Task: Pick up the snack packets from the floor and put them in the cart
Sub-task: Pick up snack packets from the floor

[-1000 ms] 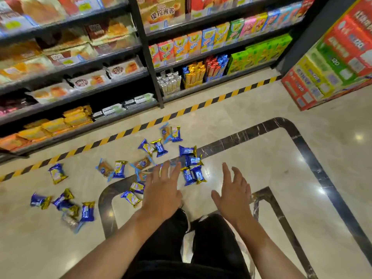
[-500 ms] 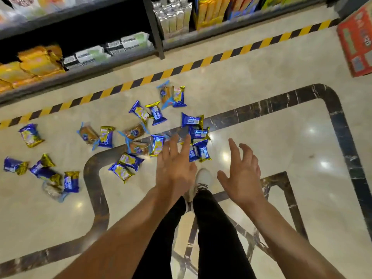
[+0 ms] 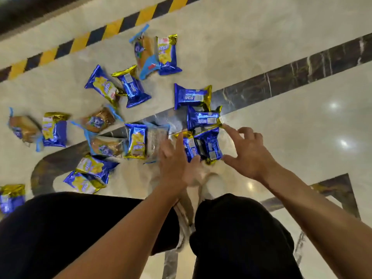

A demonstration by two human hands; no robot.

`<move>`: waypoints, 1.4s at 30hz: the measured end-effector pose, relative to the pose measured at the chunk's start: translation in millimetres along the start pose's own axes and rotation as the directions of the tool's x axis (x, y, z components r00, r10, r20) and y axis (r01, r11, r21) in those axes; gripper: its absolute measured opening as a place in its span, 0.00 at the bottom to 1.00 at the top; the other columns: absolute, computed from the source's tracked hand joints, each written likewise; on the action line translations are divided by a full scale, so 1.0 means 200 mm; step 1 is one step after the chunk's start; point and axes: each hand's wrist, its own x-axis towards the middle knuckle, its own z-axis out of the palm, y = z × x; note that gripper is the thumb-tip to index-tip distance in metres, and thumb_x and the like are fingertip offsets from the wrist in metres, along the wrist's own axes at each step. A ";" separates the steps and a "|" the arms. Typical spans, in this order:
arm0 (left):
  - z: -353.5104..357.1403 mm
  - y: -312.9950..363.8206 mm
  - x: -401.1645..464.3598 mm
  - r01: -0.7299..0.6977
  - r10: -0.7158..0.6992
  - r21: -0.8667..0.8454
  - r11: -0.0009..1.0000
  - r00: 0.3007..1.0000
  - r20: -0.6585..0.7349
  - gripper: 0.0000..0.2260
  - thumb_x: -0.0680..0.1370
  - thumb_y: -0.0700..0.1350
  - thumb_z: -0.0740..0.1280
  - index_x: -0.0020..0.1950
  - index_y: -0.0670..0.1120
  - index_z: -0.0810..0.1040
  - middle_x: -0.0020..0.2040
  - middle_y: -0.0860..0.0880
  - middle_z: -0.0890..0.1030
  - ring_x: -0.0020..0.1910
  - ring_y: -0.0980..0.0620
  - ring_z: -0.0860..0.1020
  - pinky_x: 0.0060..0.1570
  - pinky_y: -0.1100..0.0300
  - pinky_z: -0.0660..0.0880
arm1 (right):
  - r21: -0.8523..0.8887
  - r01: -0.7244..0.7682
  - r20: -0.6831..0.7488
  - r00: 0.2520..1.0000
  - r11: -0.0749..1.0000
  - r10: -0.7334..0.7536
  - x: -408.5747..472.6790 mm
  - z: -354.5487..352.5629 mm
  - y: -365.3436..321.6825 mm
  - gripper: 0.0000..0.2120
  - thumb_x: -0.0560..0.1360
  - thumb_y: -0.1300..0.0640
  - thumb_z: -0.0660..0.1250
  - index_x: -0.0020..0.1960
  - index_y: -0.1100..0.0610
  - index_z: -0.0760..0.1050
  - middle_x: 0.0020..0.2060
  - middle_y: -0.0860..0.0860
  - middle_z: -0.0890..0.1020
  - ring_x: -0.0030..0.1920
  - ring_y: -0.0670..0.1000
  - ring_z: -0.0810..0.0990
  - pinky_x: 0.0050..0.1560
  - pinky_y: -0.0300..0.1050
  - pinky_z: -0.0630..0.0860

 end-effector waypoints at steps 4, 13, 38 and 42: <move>0.24 -0.10 0.25 0.015 -0.015 0.021 1.000 1.000 0.026 0.37 0.79 0.62 0.63 0.80 0.60 0.45 0.80 0.40 0.47 0.78 0.37 0.49 0.73 0.42 0.55 | -0.010 -0.006 0.080 0.997 1.000 0.007 0.21 0.27 0.15 0.42 0.74 0.41 0.68 0.79 0.40 0.45 0.73 0.59 0.59 0.70 0.64 0.60 0.62 0.58 0.71; 0.61 -0.17 0.55 0.096 -0.125 -0.194 0.976 0.982 -0.144 0.40 0.73 0.59 0.72 0.77 0.63 0.50 0.76 0.45 0.53 0.73 0.39 0.59 0.69 0.42 0.65 | 0.070 -0.074 -0.157 0.984 0.995 0.084 0.50 0.77 0.12 0.40 0.72 0.41 0.70 0.78 0.43 0.54 0.72 0.58 0.57 0.69 0.60 0.62 0.68 0.53 0.67; 0.38 -0.05 0.25 -0.017 -0.103 -0.534 0.845 0.976 -0.193 0.42 0.70 0.37 0.73 0.77 0.61 0.58 0.68 0.48 0.60 0.48 0.60 0.74 0.46 0.62 0.79 | 0.579 0.035 -0.368 0.903 0.815 0.222 0.24 0.58 0.08 0.34 0.70 0.65 0.72 0.73 0.47 0.67 0.65 0.51 0.62 0.60 0.41 0.69 0.58 0.20 0.63; 0.05 0.08 0.02 -0.090 -0.083 -0.568 0.818 0.959 -0.273 0.40 0.70 0.35 0.71 0.77 0.58 0.61 0.64 0.48 0.62 0.51 0.50 0.77 0.52 0.57 0.78 | 0.515 0.089 -0.424 0.891 0.853 0.162 0.03 0.18 0.07 0.33 0.71 0.65 0.70 0.74 0.53 0.66 0.62 0.51 0.61 0.60 0.45 0.69 0.62 0.23 0.61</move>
